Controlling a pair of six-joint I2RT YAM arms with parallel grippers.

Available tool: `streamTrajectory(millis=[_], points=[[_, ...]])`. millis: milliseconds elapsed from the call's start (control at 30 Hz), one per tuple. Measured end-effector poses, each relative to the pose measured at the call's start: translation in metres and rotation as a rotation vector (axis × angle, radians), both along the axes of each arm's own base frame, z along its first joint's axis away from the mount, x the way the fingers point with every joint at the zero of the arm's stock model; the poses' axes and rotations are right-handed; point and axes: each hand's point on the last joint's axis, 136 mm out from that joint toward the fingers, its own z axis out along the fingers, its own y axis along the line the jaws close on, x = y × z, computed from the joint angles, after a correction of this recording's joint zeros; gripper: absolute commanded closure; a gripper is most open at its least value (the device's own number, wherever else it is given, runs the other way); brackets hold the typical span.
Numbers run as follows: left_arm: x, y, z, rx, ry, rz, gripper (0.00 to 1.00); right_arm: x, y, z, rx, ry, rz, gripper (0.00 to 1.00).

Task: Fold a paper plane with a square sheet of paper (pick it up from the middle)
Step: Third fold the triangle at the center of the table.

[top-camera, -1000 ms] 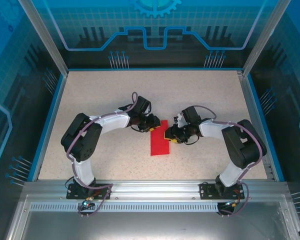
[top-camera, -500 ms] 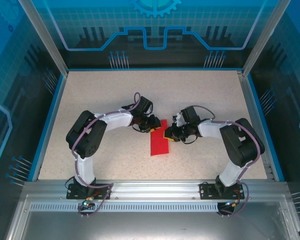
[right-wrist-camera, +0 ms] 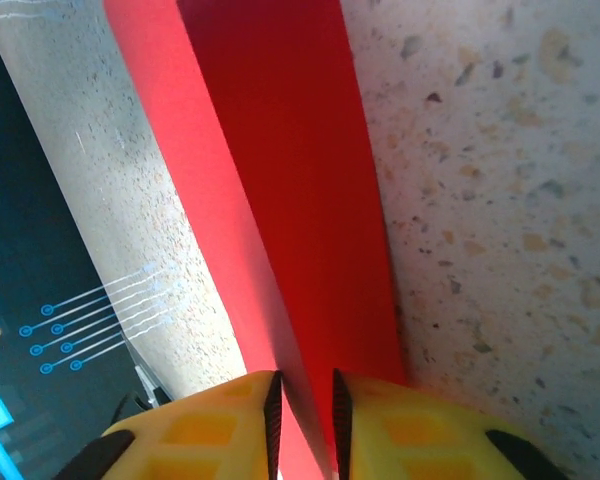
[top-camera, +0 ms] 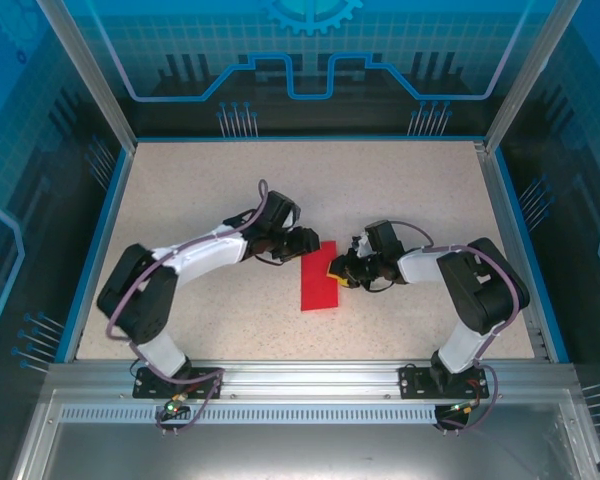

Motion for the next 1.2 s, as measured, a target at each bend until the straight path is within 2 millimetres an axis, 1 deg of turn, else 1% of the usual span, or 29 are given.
streamTrajectory(millis=[67,167,233,300,400,500,600,667,700,733,767,867,967,1100,1200], points=[[-0.011,0.002,0.008,0.012,-0.042,-0.014,0.43,0.001,-0.002,0.003,-0.013,-0.012,-0.006,0.67],[-0.027,0.004,0.013,0.050,-0.090,-0.042,0.39,0.000,-0.006,0.011,-0.032,-0.038,-0.007,0.60],[-0.036,0.004,0.011,0.091,-0.114,-0.064,0.37,0.001,-0.008,0.016,-0.036,-0.054,-0.006,0.58],[-0.046,0.001,0.008,0.137,-0.135,-0.094,0.34,0.001,-0.012,0.020,-0.038,-0.067,-0.007,0.52],[-0.063,-0.006,0.002,0.212,-0.168,-0.154,0.34,0.001,-0.021,0.023,-0.046,-0.078,-0.019,0.44],[-0.083,-0.015,-0.005,0.309,-0.198,-0.229,0.32,0.002,-0.036,0.027,-0.066,-0.093,-0.046,0.35],[-0.093,-0.022,-0.009,0.393,-0.226,-0.279,0.31,0.002,-0.053,0.036,-0.092,-0.120,-0.084,0.27],[-0.096,-0.023,-0.011,0.447,-0.250,-0.300,0.30,0.002,-0.066,0.048,-0.113,-0.158,-0.110,0.20],[-0.097,-0.023,-0.011,0.469,-0.260,-0.307,0.30,0.003,-0.071,0.054,-0.123,-0.180,-0.122,0.11],[-0.097,-0.023,-0.011,0.490,-0.272,-0.316,0.29,0.002,-0.077,0.061,-0.134,-0.204,-0.132,0.04],[-0.098,-0.025,-0.011,0.515,-0.284,-0.330,0.29,0.002,-0.082,0.068,-0.145,-0.230,-0.140,0.02],[-0.102,-0.034,-0.015,0.582,-0.311,-0.376,0.28,0.001,-0.098,0.088,-0.170,-0.301,-0.176,0.01],[-0.106,-0.046,-0.022,0.661,-0.334,-0.437,0.28,-0.002,-0.114,0.099,-0.211,-0.339,-0.220,0.01],[-0.113,-0.056,-0.035,0.746,-0.348,-0.517,0.28,-0.007,-0.129,0.102,-0.267,-0.355,-0.265,0.01],[-0.115,-0.054,-0.042,0.785,-0.339,-0.546,0.28,-0.013,-0.133,0.093,-0.286,-0.339,-0.272,0.01]])
